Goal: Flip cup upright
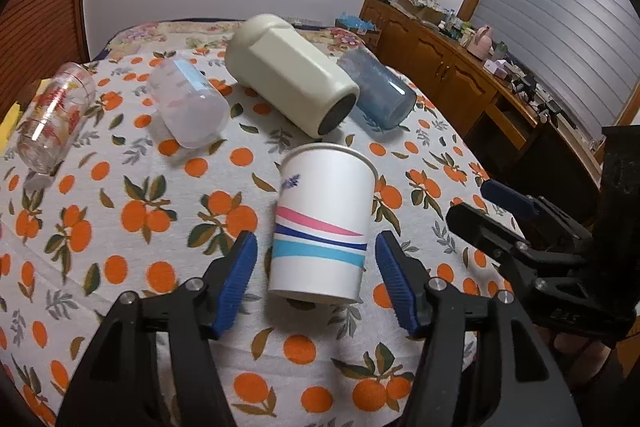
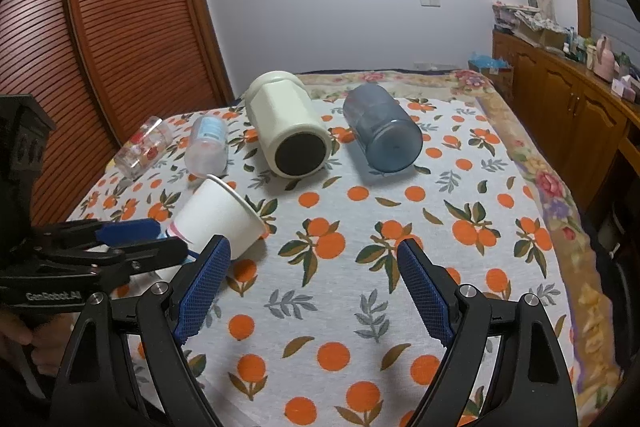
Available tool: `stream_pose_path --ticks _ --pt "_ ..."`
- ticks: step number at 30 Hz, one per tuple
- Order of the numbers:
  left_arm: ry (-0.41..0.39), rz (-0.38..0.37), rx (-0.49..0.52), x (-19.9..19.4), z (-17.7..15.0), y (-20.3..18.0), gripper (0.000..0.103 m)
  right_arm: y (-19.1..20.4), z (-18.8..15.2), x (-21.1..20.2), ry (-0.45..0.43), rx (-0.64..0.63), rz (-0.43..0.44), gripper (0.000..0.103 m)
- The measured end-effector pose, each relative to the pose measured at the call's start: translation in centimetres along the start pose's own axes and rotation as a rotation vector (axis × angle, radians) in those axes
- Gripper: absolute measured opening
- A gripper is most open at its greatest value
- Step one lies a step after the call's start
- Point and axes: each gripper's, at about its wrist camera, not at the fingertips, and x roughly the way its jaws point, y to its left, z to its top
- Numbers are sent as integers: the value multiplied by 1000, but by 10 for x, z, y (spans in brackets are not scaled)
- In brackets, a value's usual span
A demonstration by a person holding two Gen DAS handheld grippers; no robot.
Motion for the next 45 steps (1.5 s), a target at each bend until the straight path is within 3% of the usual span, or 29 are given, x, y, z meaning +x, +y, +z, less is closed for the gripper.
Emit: stream_pose_path --ticks 11,20,29,45 --pt "-127 129 35 -36 2 18 77 27 3 -2 -2 -17 24 87" --pt "-148 186 18 -44 -5 34 79 39 7 6 34 3 44 87" --pt "-146 180 -11 -43 -11 42 79 40 12 31 126 87 38 85" --pt "-154 182 -25 -46 -13 52 79 31 11 78 304 257 102 85"
